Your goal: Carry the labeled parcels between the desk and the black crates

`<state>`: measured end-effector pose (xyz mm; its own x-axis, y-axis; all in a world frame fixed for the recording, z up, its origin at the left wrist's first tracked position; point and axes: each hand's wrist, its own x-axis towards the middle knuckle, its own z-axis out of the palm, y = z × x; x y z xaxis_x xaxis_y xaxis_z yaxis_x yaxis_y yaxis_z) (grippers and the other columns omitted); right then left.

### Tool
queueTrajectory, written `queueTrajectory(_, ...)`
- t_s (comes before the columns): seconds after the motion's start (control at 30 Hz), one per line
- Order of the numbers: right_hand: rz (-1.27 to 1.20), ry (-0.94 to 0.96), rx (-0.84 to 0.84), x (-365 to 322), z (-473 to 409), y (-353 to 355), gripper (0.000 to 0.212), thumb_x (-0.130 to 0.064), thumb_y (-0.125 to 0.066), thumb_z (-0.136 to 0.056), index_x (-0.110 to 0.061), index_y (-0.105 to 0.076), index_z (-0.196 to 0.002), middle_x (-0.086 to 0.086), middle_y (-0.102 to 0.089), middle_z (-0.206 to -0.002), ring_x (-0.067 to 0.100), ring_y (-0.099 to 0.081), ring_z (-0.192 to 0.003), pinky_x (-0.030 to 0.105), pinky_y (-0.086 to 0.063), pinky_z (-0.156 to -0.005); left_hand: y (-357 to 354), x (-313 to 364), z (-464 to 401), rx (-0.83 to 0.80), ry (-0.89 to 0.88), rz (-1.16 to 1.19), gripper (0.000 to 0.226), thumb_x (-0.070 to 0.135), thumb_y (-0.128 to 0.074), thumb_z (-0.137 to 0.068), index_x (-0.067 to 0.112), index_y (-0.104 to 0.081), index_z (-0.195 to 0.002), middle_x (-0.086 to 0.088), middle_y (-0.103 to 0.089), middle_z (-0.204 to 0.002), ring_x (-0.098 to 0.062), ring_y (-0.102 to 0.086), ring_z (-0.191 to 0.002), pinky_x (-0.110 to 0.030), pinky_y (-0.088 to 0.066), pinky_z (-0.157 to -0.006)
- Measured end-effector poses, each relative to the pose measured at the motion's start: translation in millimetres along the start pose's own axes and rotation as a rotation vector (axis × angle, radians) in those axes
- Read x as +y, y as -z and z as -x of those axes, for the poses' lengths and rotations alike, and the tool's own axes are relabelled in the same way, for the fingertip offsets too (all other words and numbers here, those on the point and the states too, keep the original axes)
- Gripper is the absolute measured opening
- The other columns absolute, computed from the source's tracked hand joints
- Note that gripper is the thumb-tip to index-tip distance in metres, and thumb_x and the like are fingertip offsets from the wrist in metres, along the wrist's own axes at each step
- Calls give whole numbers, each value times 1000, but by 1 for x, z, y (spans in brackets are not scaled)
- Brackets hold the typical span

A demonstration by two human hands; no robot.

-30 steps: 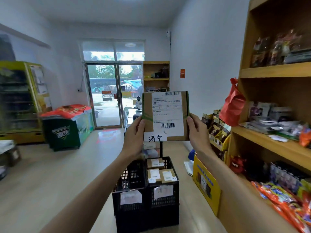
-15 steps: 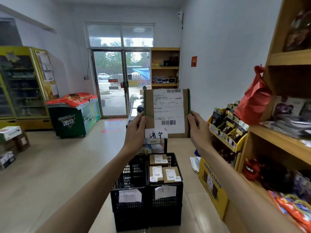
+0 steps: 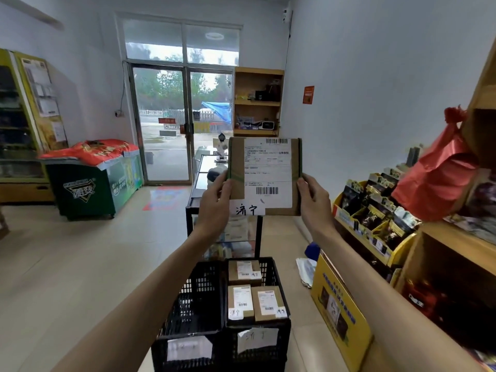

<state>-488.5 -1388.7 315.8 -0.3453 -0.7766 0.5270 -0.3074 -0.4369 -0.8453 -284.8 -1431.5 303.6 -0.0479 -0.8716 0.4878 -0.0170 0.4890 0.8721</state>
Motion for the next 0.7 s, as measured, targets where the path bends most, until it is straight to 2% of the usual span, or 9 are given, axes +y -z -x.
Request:
queueTrajectory(0.1,23,-8,-5,29,-21,-13,35,-20,-38,-108,-9,-56,-136,-1,-64,-118,-6,-59,-99,6,-49,-76,-1,-29,-26,-21,16,-31,38,27,-41,-110,23,-54,-146,-7,-68,-127,-24,-67,-114,-52,-57,-95)
queueTrajectory(0.2,21,-37,-22,59,-41,-26,37,-23,-39,-108,-7,-55,-138,4,-65,-124,10,-62,-110,8,-50,-77,-1,-56,-48,-21,34,-32,39,27,-41,-110,22,-52,-147,-4,-68,-128,-21,-68,-113,-52,-58,-93)
queueTrajectory(0.23,21,-48,-29,67,-47,-30,37,-23,-39,-108,-6,-55,-138,4,-65,-122,9,-63,-110,7,-49,-75,-2,-65,-54,-18,41,-34,39,29,-40,-110,24,-51,-148,-3,-68,-128,-20,-68,-113,-51,-58,-93)
queueTrajectory(0.33,10,-76,-49,93,-68,-43,34,-21,-40,-108,-6,-57,-134,-3,-66,-111,-11,-63,-93,6,-48,-71,-6,-93,-73,0,44,-39,40,33,-41,-108,28,-53,-146,-3,-67,-130,-19,-67,-115,-50,-58,-93)
queueTrajectory(0.4,-2,-96,-63,113,-83,-50,36,-23,-41,-108,-7,-56,-136,1,-67,-116,-8,-63,-94,8,-49,-72,-10,-112,-89,4,51,-47,40,35,-42,-107,30,-55,-144,-2,-67,-130,-17,-67,-116,-48,-58,-94)
queueTrajectory(0.47,-24,-120,-70,134,-100,-55,37,-25,-41,-108,-8,-56,-137,3,-67,-119,-4,-63,-97,10,-52,-75,-17,-128,-106,3,64,-60,35,31,-41,-109,34,-56,-141,-5,-66,-129,-16,-69,-111,-41,-61,-87)
queueTrajectory(0.53,-39,-129,-80,155,-120,-59,35,-25,-41,-108,-9,-57,-134,-3,-68,-114,-5,-66,-95,13,-54,-78,-27,-144,-127,3,79,-64,34,28,-41,-110,35,-55,-139,-9,-65,-127,-13,-70,-106,-30,-61,-79)
queueTrajectory(0.63,-56,-133,-88,186,-160,-64,33,-26,-41,-108,-13,-60,-131,-5,-69,-111,0,-67,-99,22,-58,-84,-46,-168,-161,9,99,-57,37,26,-41,-110,27,-55,-144,-6,-66,-125,-9,-72,-101,-24,-60,-74)
queueTrajectory(0.7,-64,-135,-102,208,-191,-65,28,-27,-41,-108,-19,-61,-125,-4,-69,-111,4,-67,-100,23,-58,-82,-61,-184,-185,21,116,-59,38,23,-40,-110,22,-53,-146,-1,-67,-120,-1,-72,-94,-20,-59,-70)
